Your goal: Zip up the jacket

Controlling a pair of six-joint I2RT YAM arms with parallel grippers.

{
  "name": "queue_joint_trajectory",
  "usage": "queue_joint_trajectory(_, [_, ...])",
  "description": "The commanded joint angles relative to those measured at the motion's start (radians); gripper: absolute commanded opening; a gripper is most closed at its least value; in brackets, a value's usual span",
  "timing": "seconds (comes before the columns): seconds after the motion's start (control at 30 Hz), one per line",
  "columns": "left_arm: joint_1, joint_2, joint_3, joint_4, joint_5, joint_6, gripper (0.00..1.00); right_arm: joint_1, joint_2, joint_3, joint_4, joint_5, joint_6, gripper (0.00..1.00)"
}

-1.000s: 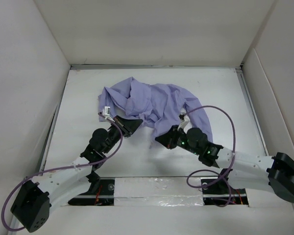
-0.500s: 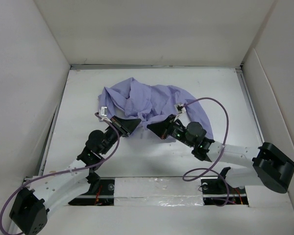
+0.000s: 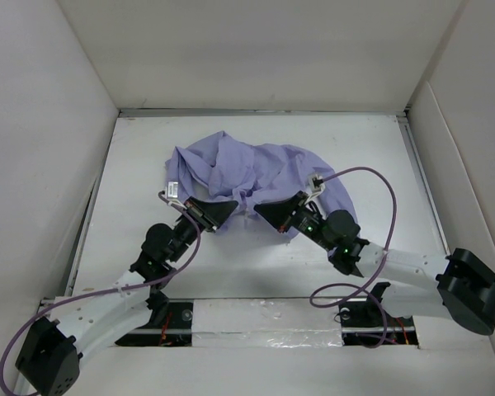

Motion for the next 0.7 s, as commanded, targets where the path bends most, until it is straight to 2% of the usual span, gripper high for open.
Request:
queue_joint_trajectory(0.0, [-0.001, 0.005, -0.022, 0.148, 0.047, -0.017, 0.0, -0.015, -0.007, 0.012, 0.086, 0.02, 0.017, 0.0])
queue_joint_trajectory(0.13, [-0.001, 0.022, -0.048, 0.246, 0.067, -0.038, 0.0, -0.026, 0.011, 0.015, 0.116, -0.015, 0.049, 0.0])
queue_joint_trajectory(0.67, [-0.001, 0.082, -0.088, 0.443, 0.087, -0.015, 0.0, -0.048, 0.071, 0.021, 0.198, -0.076, 0.121, 0.0])
